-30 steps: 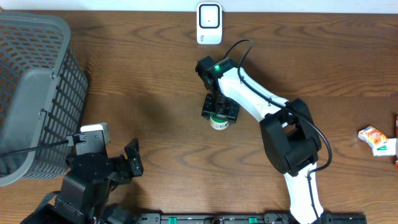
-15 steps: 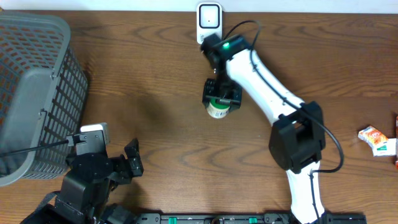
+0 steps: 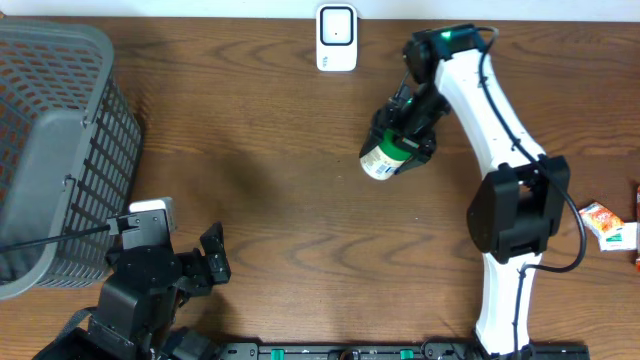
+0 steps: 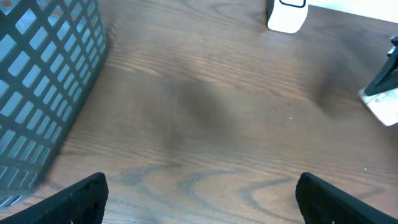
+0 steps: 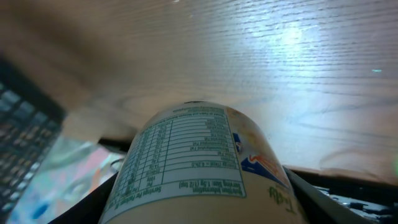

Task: Scan the item barcode
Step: 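Lift the green-lidded jar with the right gripper and tilt it, then hold the jar label against the scanner window with the right gripper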

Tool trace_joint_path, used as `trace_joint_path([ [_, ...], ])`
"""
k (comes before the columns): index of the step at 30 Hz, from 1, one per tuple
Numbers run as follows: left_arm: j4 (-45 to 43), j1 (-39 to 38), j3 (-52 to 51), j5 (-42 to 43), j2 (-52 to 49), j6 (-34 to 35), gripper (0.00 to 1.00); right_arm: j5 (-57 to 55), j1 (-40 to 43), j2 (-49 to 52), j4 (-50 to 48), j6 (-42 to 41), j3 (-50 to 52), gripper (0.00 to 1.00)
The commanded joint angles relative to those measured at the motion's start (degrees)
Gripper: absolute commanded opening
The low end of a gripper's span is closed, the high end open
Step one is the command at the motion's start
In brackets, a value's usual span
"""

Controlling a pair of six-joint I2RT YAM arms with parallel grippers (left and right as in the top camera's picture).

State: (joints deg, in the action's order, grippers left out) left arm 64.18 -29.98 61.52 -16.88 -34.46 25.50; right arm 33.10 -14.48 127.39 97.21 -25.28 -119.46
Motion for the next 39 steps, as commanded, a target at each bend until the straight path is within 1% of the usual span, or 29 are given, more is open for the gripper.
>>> trace_joint_path([
  [1, 0.07, 0.39, -0.44, -0.76, -0.33, 0.24, 0.97, 9.11, 0.79, 0.31, 0.24, 3.08, -1.11, 0.54],
  [3, 0.07, 0.39, -0.44, -0.76, -0.33, 0.26, 0.97, 10.56, 0.94, 0.31, 0.24, 3.10, -1.14, 0.54],
  [7, 0.07, 0.39, -0.44, -0.74, -0.33, 0.26, 0.97, 10.47, 0.94, 0.31, 0.24, 4.39, -1.11, 0.55],
  [18, 0.07, 0.39, -0.44, -0.76, -0.33, 0.24, 0.97, 10.51, 0.61, 0.31, 0.24, 4.42, -1.11, 0.55],
  [22, 0.07, 0.39, -0.44, -0.74, -0.33, 0.26, 0.97, 10.47, 0.44, 0.31, -0.59, 5.90, -1.11, 0.52],
  [25, 0.07, 0.39, -0.44, -0.76, -0.33, 0.24, 0.97, 8.50, -0.15, 0.31, -7.50, 7.76, -1.11, 0.51],
  [29, 0.07, 0.39, -0.44, -0.76, -0.33, 0.24, 0.97, 2.27, -1.64, 0.31, -23.19, 6.84, -1.11, 0.52],
  [31, 0.07, 0.39, -0.44, -0.76, -0.33, 0.24, 0.97, -2.60, -2.51, 0.31, -29.94, 6.88, -1.11, 0.53],
  [35, 0.07, 0.39, -0.44, -0.76, -0.33, 0.24, 0.97, -16.06, -4.66, 0.33, -40.85, 7.10, -1.11, 0.54],
  [37, 0.07, 0.39, -0.44, -0.74, -0.33, 0.26, 0.97, -21.29, -5.99, 0.33, -46.34, 9.18, -0.74, 0.53],
  [39, 0.07, 0.39, -0.44, -0.76, -0.33, 0.24, 0.97, -23.23, -6.88, 0.33, -49.79, 11.52, -0.61, 0.51],
])
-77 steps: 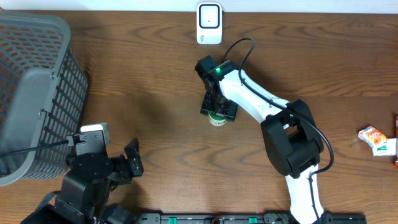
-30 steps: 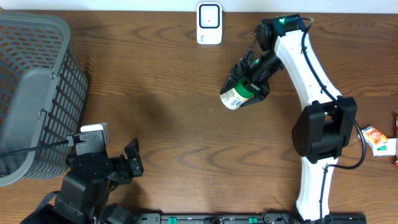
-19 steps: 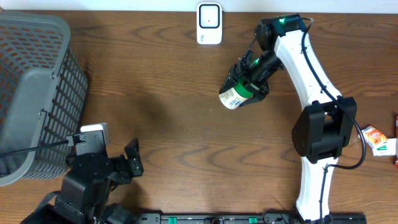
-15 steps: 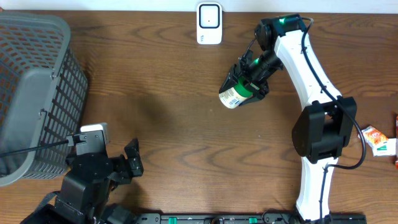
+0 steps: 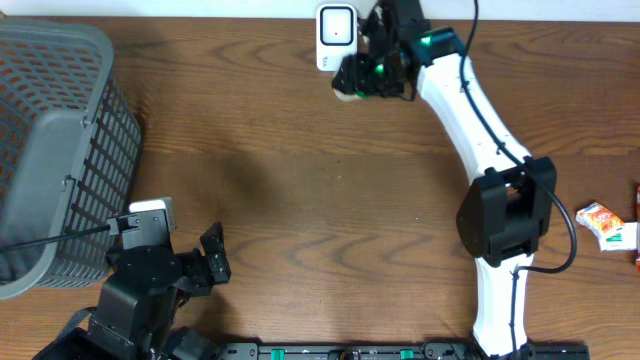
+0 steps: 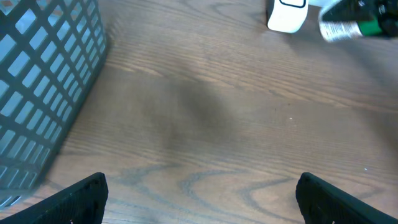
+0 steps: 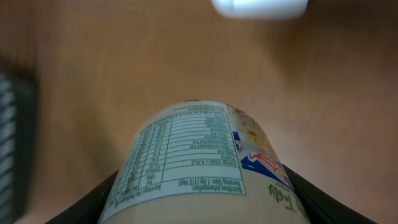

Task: Scan the item barcode
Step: 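Hold the jar label against the scanner window with the right gripper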

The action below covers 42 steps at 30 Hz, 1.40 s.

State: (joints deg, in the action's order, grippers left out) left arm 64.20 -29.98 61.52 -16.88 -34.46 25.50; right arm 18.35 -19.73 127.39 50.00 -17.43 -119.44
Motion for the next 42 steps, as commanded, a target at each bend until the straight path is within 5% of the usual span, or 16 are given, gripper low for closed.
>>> trace_joint_path([
  [1, 0.04, 0.39, -0.44, -0.76, -0.33, 0.24, 0.97, -9.57, -2.14, 0.35, -4.90, 4.83, -0.39, 0.51],
  [20, 0.04, 0.39, -0.44, -0.76, -0.33, 0.26, 0.97, -22.77, -2.99, 15.10, -43.45, 9.38, 2.38, 0.56],
  [34, 0.04, 0.39, -0.44, -0.76, -0.33, 0.26, 0.97, -24.50, -3.61, 16.55, -47.67, 10.49, 2.27, 0.52],
  [42, 0.04, 0.39, -0.44, -0.76, -0.33, 0.26, 0.97, -24.52, -3.98, 16.55, -58.71, 16.46, 2.27, 0.50],
])
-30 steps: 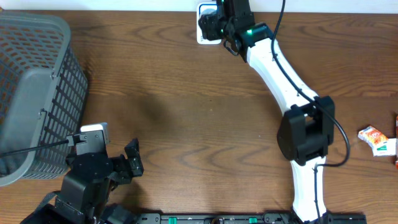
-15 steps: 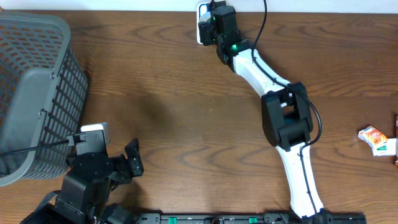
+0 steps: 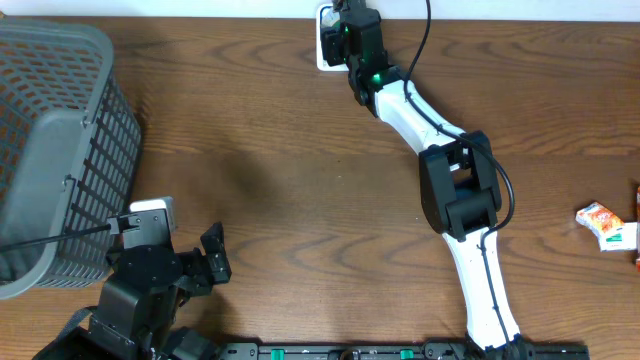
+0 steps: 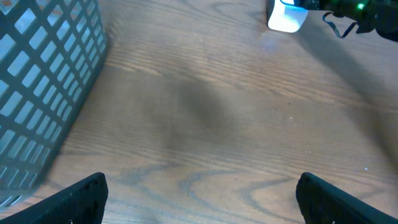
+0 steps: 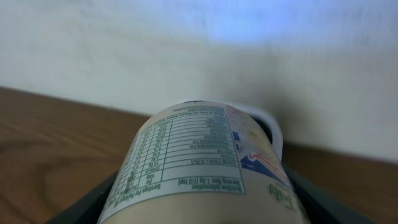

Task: Scan the item barcode
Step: 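Hold the jar label against the scanner window with the right gripper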

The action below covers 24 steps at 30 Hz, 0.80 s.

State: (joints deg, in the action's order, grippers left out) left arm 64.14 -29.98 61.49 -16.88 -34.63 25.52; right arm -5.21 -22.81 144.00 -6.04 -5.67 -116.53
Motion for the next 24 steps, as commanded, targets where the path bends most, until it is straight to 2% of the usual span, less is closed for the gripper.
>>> trace_joint_path([
  [1, 0.11, 0.39, -0.42, -0.76, -0.15, 0.24, 0.97, -0.96, -0.92, -0.04, -3.89, 6.36, -0.63, 0.49],
  [5, 0.11, 0.39, -0.42, -0.76, -0.15, 0.24, 0.97, -1.01, -0.92, -0.04, -4.94, 10.19, -0.63, 0.47],
  [7, 0.11, 0.39, -0.42, -0.76, -0.15, 0.22, 0.97, -0.98, -0.90, 0.13, -4.92, 10.27, -0.61, 0.52],
  [11, 0.11, 0.39, -0.42, -0.76, -0.15, 0.22, 0.97, -0.98, -0.81, 1.16, -7.28, 10.29, -0.61, 0.53],
  [16, 0.11, 0.39, -0.42, -0.76, -0.15, 0.24, 0.97, -0.96, -1.07, 3.21, -11.04, 10.25, -0.61, 0.40],
  [24, 0.11, 0.39, -0.44, -0.76, -0.15, 0.22, 0.97, -0.96, -1.31, 5.81, -14.36, 10.27, -0.61, 0.48],
])
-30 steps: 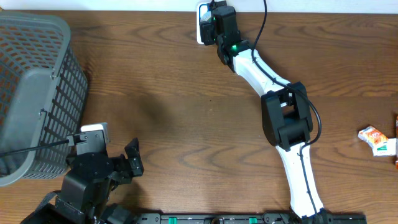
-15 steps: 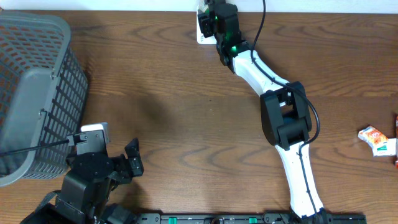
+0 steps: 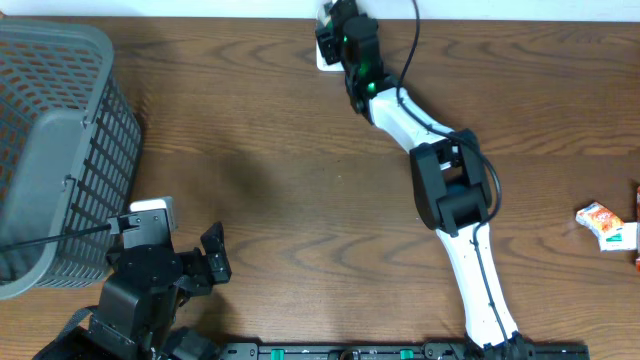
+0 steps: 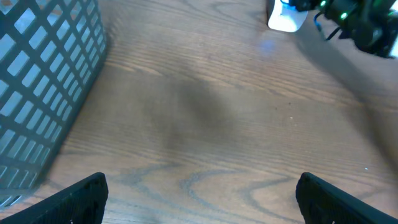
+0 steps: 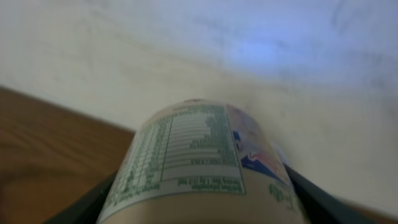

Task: Scan the item barcode
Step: 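Hold the jar label against the scanner window with the right gripper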

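A cream container with a green nutrition label [image 5: 199, 155] fills the right wrist view, with my right gripper [image 5: 205, 208] shut on it. It is held against the white wall at the table's back edge, where a faint blue glow shows. From overhead, the right gripper [image 3: 345, 25] sits over the white scanner [image 3: 322, 58] and hides the container. The scanner [image 4: 286, 18] also shows at the top of the left wrist view. My left gripper [image 4: 199, 202] is open over bare wood near the front left.
A grey mesh basket [image 3: 55, 140] stands at the left side of the table. Small snack packets [image 3: 605, 225] lie at the right edge. The white wall runs along the back edge behind the scanner.
The right gripper with the container has shifted slightly left over the scanner and tilted, so the wall's edge now slants in its view. The left arm has not moved.
The right gripper first held the container above the table right of centre. Then it held it just right of the scanner at the back edge. After that it was over the scanner facing the wall, and it remains there, tilted a little.
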Tool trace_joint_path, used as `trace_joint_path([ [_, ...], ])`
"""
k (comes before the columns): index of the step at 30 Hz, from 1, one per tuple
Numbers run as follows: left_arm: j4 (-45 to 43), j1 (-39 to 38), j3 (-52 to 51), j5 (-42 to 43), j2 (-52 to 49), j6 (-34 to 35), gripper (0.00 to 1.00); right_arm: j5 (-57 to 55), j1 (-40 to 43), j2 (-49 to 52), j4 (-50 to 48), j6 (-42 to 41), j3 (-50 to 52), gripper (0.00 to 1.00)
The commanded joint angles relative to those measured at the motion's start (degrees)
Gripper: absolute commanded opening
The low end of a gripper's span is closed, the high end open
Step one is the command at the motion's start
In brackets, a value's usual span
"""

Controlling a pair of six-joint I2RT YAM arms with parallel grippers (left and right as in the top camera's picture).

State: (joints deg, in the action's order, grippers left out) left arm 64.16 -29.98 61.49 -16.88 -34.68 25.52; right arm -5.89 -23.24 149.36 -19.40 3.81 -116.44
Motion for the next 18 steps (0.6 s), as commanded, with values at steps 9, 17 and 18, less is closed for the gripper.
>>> trace_joint_path([
  [9, 0.09, 0.39, -0.42, -0.76, -0.11, 0.24, 0.97, -0.33, -1.09, 0.57, -4.20, 0.92, -0.70, 0.50],
  [17, 0.09, 0.39, -0.42, -0.76, -0.11, 0.22, 0.97, -0.31, -1.09, 0.57, -4.17, 1.46, -0.70, 0.50],
  [18, 0.09, 0.39, -0.42, -0.76, -0.11, 0.24, 0.97, -0.33, -1.14, 0.55, -4.11, 2.12, -0.70, 0.50],
])
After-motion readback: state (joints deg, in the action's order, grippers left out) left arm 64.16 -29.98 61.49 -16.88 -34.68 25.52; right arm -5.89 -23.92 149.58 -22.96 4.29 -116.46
